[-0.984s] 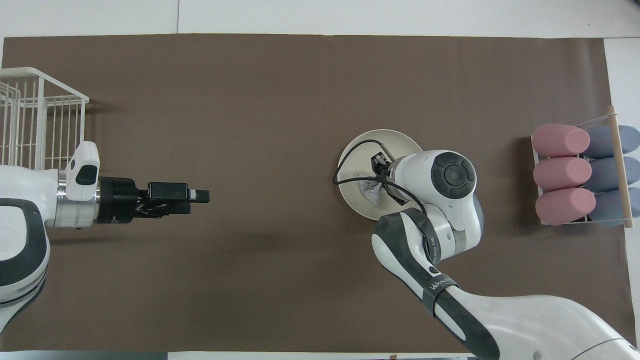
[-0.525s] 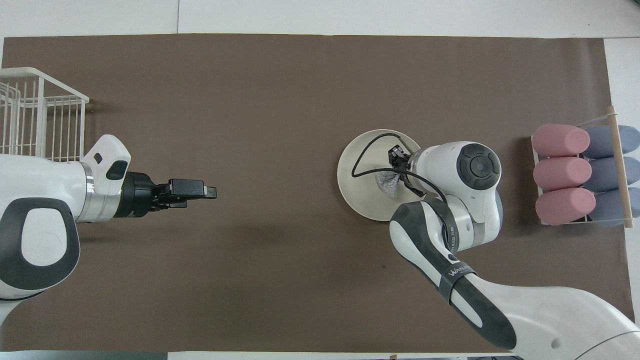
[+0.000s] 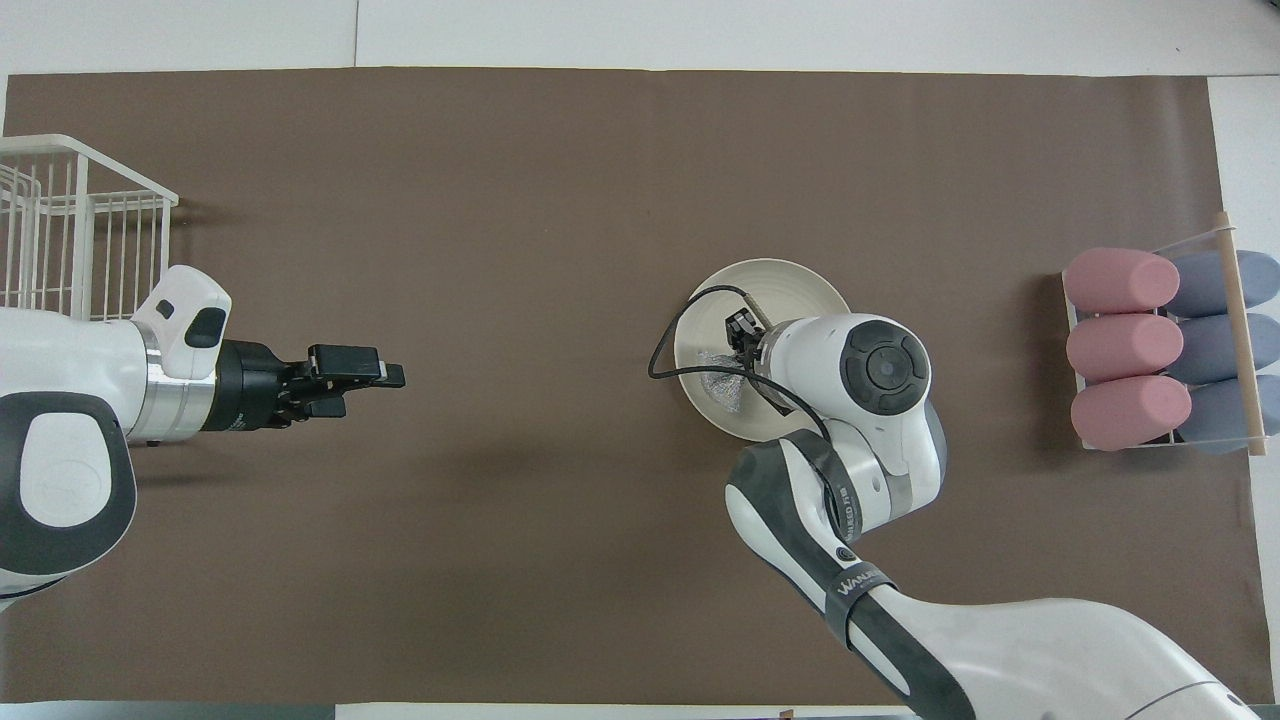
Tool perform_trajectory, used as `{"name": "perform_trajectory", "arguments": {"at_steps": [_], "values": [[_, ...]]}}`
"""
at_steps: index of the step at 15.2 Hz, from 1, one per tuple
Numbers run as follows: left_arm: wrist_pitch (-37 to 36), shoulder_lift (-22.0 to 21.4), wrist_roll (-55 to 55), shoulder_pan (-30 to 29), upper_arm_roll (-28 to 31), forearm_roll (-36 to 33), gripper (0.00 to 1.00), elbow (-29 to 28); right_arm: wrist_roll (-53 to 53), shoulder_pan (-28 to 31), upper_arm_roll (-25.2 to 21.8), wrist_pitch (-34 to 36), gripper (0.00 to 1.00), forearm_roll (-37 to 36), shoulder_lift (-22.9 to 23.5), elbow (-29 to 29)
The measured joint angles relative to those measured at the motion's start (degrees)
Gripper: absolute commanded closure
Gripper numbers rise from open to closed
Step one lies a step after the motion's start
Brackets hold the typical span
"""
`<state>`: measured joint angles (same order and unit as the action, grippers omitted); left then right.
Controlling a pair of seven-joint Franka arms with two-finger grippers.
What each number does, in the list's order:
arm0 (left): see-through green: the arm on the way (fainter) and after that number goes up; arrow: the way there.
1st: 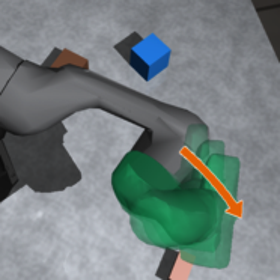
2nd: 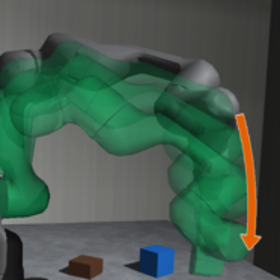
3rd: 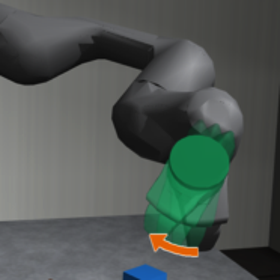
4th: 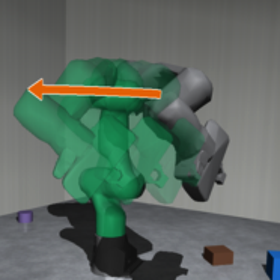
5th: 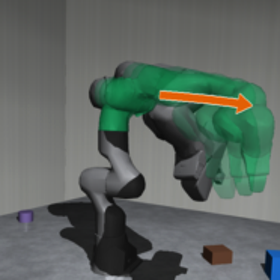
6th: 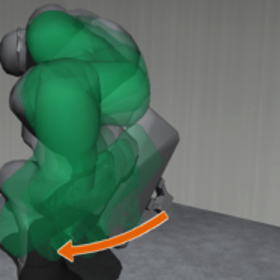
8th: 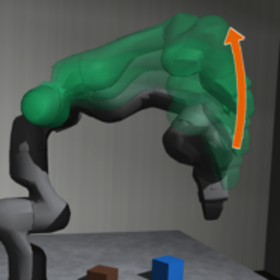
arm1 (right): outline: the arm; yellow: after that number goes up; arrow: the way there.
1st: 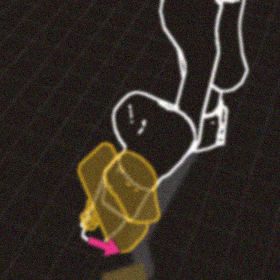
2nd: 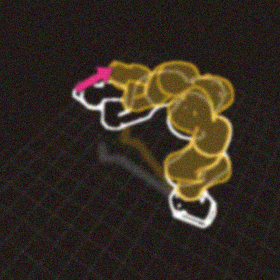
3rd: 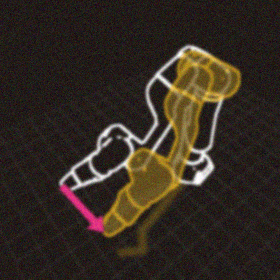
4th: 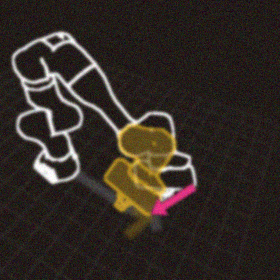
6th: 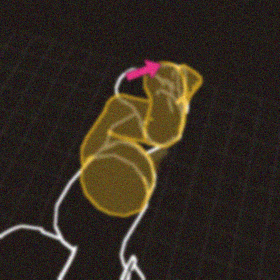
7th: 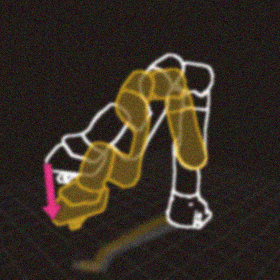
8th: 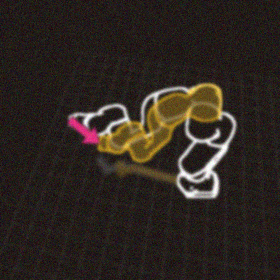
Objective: Wipe plate with sponge
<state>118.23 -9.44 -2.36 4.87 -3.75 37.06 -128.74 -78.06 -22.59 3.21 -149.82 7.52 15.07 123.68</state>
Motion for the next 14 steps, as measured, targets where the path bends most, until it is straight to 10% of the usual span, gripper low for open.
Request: {"name": "perform_trajectory", "arguments": {"at_steps": [14], "values": [[0.1, 0.0, -0.5, -0.1, 0.1, -3.5, 0.0, 0.0, 14.0, 7.8, -0.1, -0.2, 1.0, 0.0, 0.1, 0.1]]}}
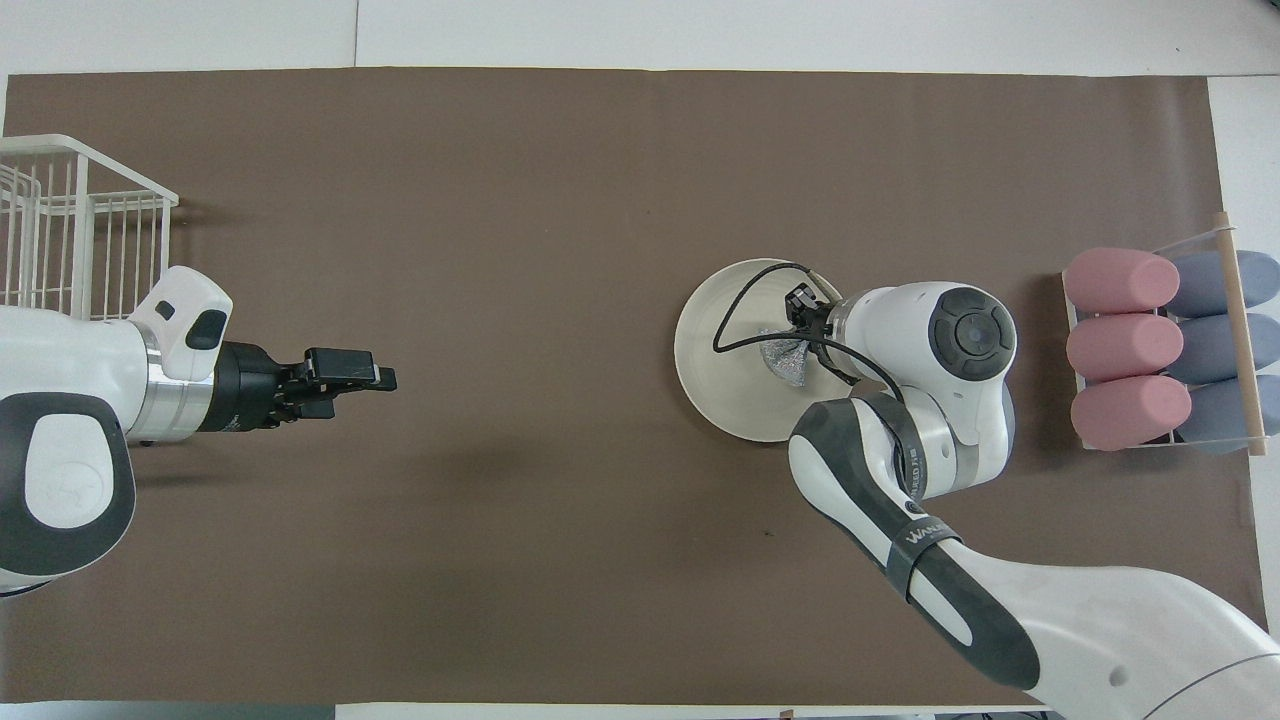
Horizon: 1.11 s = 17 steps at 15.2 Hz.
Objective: Wipe plate with sponge
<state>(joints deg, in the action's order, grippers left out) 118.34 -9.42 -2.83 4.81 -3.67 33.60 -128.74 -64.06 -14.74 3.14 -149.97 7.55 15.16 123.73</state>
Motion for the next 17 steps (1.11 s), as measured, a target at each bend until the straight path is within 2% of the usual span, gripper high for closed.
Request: {"name": "perform_trajectory", "arguments": {"at_steps": [3, 10, 15, 17], "values": [[0.0, 0.0, 0.0, 0.0, 0.0, -0.1, 0.0, 0.0, -2.0, -0.8, 0.0, -0.6, 1.0, 0.0, 0.0, 0.1], [0.1, 0.0, -0.1, 0.0, 0.0, -0.3, 0.0, 0.0, -17.0, -9.8, 0.1, -5.8, 1.0, 0.0, 0.4, 1.3], [0.1, 0.0, -0.1, 0.0, 0.0, -0.3, 0.0, 0.0, -19.2, -10.3, 0.1, -5.5, 1.0, 0.0, 0.4, 1.1], [0.1, 0.0, -0.1, 0.0, 0.0, -0.3, 0.0, 0.0, -20.2, -10.6, 0.1, -0.8, 1.0, 0.0, 0.1, -0.2]]}}
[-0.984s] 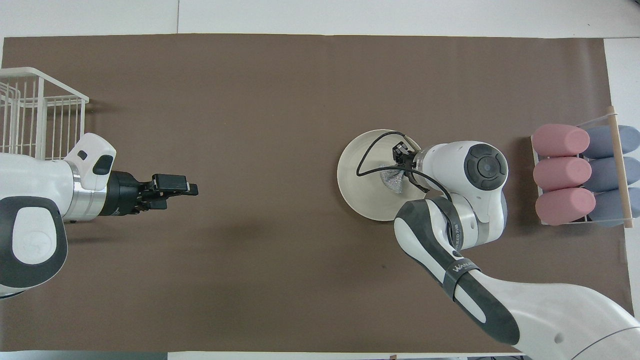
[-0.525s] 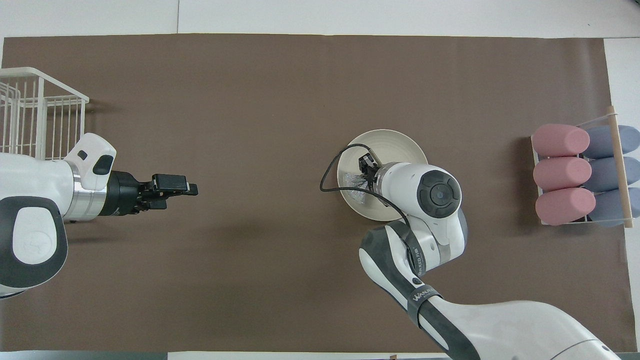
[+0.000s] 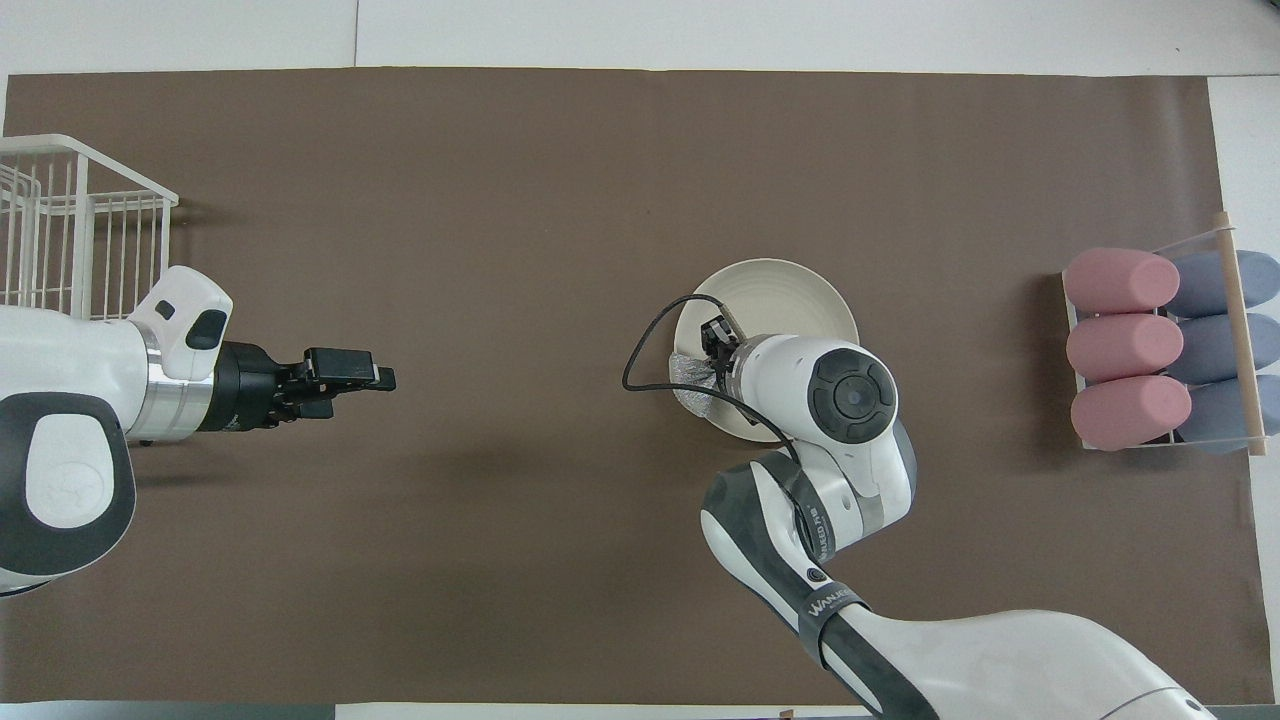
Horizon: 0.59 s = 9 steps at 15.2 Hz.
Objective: Wipe plate with sponge
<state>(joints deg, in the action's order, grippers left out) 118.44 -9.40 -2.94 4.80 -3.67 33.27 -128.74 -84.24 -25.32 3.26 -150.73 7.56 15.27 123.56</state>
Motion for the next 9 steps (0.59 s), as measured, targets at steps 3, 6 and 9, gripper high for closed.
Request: {"name": "perform_trajectory", "arguments": {"at_steps": [3, 6, 9], "values": [[0.0, 0.0, 0.0, 0.0, 0.0, 0.0, 0.0, 0.0, -1.2, 0.1, 0.0, 14.2, 1.0, 0.0, -3.8, -4.6], [0.2, 0.0, -0.1, 0.0, 0.0, 0.0, 0.0, 0.1, -4.1, 0.2, -0.2, 28.6, 1.0, 0.0, -10.5, -10.4], [0.2, -0.4, -0.3, 0.0, -0.1, 0.3, 0.0, 0.3, -10.0, -0.2, 0.4, 37.5, 1.0, 0.0, -14.5, -15.1]]}}
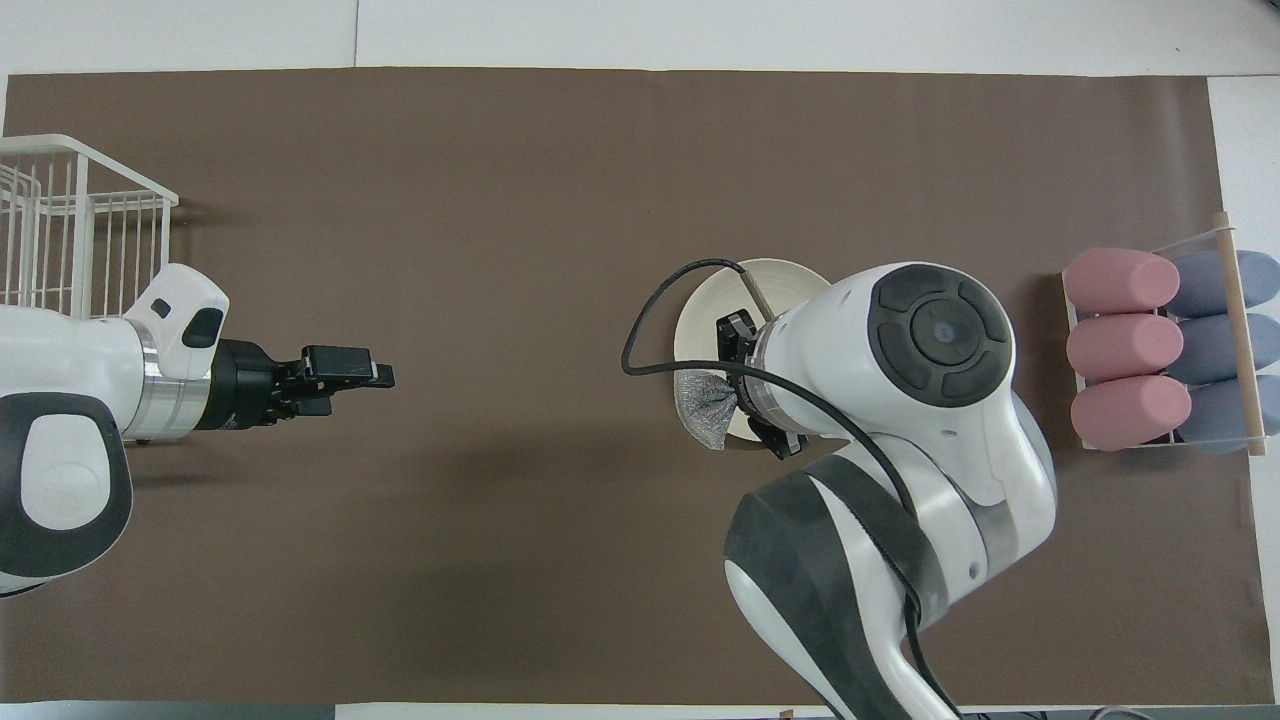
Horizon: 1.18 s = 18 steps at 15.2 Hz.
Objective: Wipe plate with sponge
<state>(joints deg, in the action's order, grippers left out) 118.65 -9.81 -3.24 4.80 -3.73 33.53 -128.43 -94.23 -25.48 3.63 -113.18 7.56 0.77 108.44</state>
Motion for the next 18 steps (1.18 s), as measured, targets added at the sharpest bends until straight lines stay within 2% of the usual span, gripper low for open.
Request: {"name": "perform_trajectory", "arguments": {"at_steps": [1, 5, 8, 11, 15, 18], "values": [[-0.1, -0.3, -0.5, 0.0, 0.0, 1.6, 0.0, 0.1, -1.7, -0.6, 0.2, 2.7, 1.0, 0.0, -0.8, -1.4], [-1.2, -1.7, -0.6, 0.3, -0.5, 15.6, 0.0, 0.1, -5.6, -2.6, 0.4, 9.5, 1.0, -0.1, -4.3, -4.0], [-4.4, -3.4, 0.6, 1.2, -0.9, 26.2, 0.0, 0.1, -6.6, -2.6, 0.4, 11.8, 1.0, -0.1, -5.8, -5.3], [-8.4, -5.4, 6.3, 1.9, -1.0, 34.9, 0.0, -0.4, -7.9, -2.4, 0.4, 11.5, 1.0, -0.1, -5.7, -6.2], [-8.3, -8.3, 15.1, 8.1, -1.2, 43.5, 0.0, -3.3, -8.8, -2.4, 0.4, 9.1, 1.0, -0.1, -3.3, -6.3], [-2.5, -10.2, 21.6, 14.8, -1.2, 47.6, 0.0, -6.5, -9.6, -2.6, 0.4, 8.8, 1.0, -0.1, -2.6, -6.8]]}}
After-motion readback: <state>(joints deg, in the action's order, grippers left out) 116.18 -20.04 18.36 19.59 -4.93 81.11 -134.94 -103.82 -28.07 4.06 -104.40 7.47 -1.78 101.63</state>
